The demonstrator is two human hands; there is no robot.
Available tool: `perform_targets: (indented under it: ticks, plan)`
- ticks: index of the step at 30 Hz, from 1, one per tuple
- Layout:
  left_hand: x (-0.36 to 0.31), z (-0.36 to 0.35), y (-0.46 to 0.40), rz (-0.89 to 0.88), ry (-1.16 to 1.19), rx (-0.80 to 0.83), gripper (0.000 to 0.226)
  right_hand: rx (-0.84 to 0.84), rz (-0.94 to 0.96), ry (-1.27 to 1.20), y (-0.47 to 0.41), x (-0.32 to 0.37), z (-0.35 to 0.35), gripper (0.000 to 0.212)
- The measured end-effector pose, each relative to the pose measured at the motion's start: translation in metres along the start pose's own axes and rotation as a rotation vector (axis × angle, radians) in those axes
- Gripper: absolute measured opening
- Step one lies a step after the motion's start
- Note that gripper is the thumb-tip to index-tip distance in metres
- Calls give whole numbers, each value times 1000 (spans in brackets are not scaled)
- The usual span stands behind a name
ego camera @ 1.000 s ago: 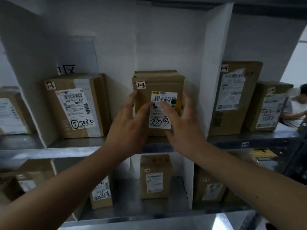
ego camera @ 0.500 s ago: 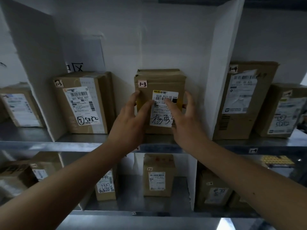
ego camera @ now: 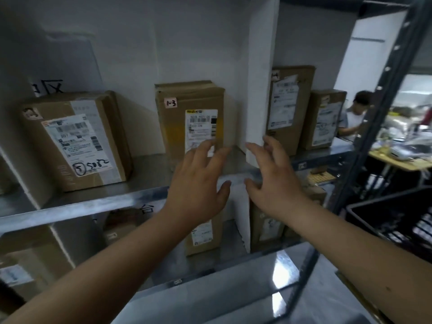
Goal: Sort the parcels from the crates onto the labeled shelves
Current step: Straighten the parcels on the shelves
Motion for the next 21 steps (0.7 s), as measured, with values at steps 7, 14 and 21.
perform_targets:
  ticks: [7, 14, 21]
  plan:
    - [-61, -33, -41, -131, 167, 4, 75, -55, -168, 125, 21, -74, 56, 80]
    - [-101, -72, -93, -98, 176, 42, 77, -29, -151, 136, 2, -135, 90, 80]
    - [-113, -97, -128, 2, 107, 10, 78, 22, -45, 92, -43, -177, 88, 80]
Point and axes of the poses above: each hand's wrist, its own y-axis away from the middle knuckle, its own z-axis out of the back of the hand, x = y × z, the point moved 6 cm from there along -y, towards the middle knuckle, and after that the axes turned 10 degrees about -z, right-handed, at the moved point
